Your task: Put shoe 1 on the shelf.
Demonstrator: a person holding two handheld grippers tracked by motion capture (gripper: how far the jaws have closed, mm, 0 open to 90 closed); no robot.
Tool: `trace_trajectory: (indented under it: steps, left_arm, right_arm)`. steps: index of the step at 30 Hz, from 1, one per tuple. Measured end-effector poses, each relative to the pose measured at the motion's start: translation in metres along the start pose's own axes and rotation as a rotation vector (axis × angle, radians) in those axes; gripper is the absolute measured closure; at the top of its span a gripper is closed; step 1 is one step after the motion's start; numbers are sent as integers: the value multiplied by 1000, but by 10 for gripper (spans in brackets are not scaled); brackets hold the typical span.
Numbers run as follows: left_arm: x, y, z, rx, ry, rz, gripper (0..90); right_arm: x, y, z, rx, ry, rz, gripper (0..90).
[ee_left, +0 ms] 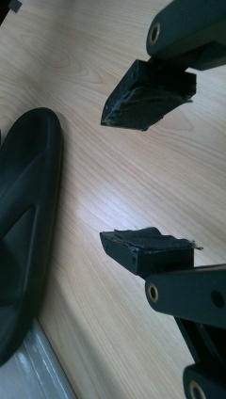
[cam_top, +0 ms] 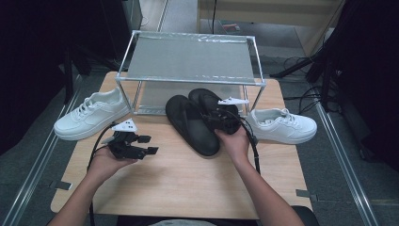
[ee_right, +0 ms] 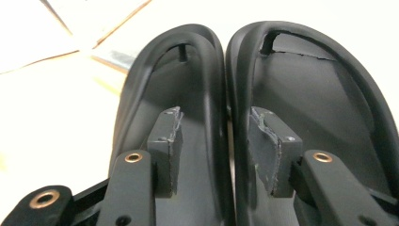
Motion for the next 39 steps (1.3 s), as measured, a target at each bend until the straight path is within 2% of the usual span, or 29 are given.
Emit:
trace_trajectory:
  steps: [6,12,16,18,22,27,29,30,33,35,37,39]
  left_arm:
    - [5,-13,-12,5,21,-13,388]
    - [7,-25,-26,21,50,-33,398]
    - [8,-33,-32,20,65,-51,422]
    - [10,-36,-34,15,70,-44,423]
    - [13,-40,-36,13,73,-50,444]
    - [18,-49,-30,6,44,-38,525]
    - [19,-53,-28,-7,43,-54,562]
    - [20,-56,-27,-7,37,-60,585]
    - [27,-64,-26,-8,58,-34,643]
    - [35,-68,-26,-14,57,-17,679]
    - [43,-71,-27,-2,36,-33,736]
    - [51,-73,-27,-11,52,-5,800]
  right_arm:
    - [-3,13,21,-1,-25,20,591]
    - [-13,28,40,6,-78,8,619]
    - [-17,37,52,3,-77,-2,614]
    - [-18,42,58,-8,-79,0,617]
    - [-19,51,61,5,-70,13,639]
    - [-19,63,65,12,-81,26,699]
    - [-17,65,65,12,-101,49,719]
    - [-17,66,64,20,-94,71,723]
    - [-16,70,62,47,-95,101,748]
    - [-18,74,61,63,-108,77,778]
    - [-20,75,61,73,-121,57,807]
    - [-20,76,60,81,-127,59,845]
Point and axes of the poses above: each handheld gripper's, and its own axes: z roughly backward along the jaws, y roughly out of its underside, x roughly to its left, the point moved 2 cm from there along -z, roughly forward along the jaws, and after that the axes turned 13 degrees about -z, right-handed, at the moved point
